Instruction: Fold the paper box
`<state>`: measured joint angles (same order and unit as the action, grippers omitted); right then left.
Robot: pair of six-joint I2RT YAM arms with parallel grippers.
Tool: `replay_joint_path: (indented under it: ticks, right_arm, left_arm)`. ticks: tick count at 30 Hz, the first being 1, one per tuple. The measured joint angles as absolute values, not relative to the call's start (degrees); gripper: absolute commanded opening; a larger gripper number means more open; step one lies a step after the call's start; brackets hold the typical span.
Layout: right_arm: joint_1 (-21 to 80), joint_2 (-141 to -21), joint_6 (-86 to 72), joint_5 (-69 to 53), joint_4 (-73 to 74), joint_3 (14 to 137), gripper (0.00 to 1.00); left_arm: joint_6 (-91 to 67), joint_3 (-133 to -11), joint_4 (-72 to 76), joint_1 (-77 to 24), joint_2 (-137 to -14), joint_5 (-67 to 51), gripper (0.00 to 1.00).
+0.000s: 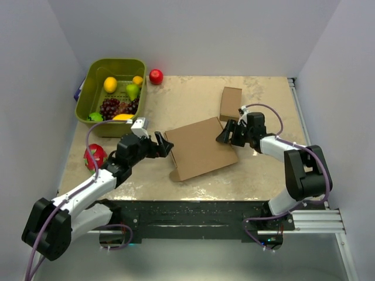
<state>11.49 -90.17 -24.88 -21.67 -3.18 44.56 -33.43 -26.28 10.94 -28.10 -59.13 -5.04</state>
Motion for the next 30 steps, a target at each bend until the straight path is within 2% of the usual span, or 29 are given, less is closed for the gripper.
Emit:
replay_joint_path:
  ticks: [1, 4, 5, 6, 14, 17, 30]
  right_arm:
    - [11.5, -90.6, -25.3, -22.5, -3.9, 44.3, 0.50]
    - [11.4, -91.9, -26.9, -25.4, -6.8, 43.7, 0.35]
    - [11.4, -91.9, -27.0, -26.0, -7.4, 43.6, 0.25]
    - [11.2, -92.0, -27.4, -26.8, -8.3, 43.3, 0.22]
    - [10.3, -92.0, -30.2, -30.0, -13.9, 40.8, 0.18]
    - [9.4, -92.6, -31.0, -31.4, -15.9, 39.9, 0.13]
    - [4.7, -96.6, -34.7, -40.1, -23.7, 37.7, 0.06]
  left_arm:
    - [-33.4, -26.2, 10.9, -27.9, -58.7, -5.2, 0.98]
    - [-33.5, -25.7, 10.6, -27.5, -57.3, -5.5, 0.99]
    - [-33.5, -25.5, 10.5, -27.4, -57.0, -5.6, 0.99]
    - [-33.6, -25.4, 10.0, -27.4, -56.8, -5.7, 0.99]
    - [-34.0, -24.3, 7.9, -26.5, -54.3, -5.8, 1.00]
    - [-34.9, -23.3, 8.1, -26.1, -54.3, -5.8, 1.00]
    - [-38.7, -22.3, 13.3, -25.4, -61.3, -8.2, 1.00]
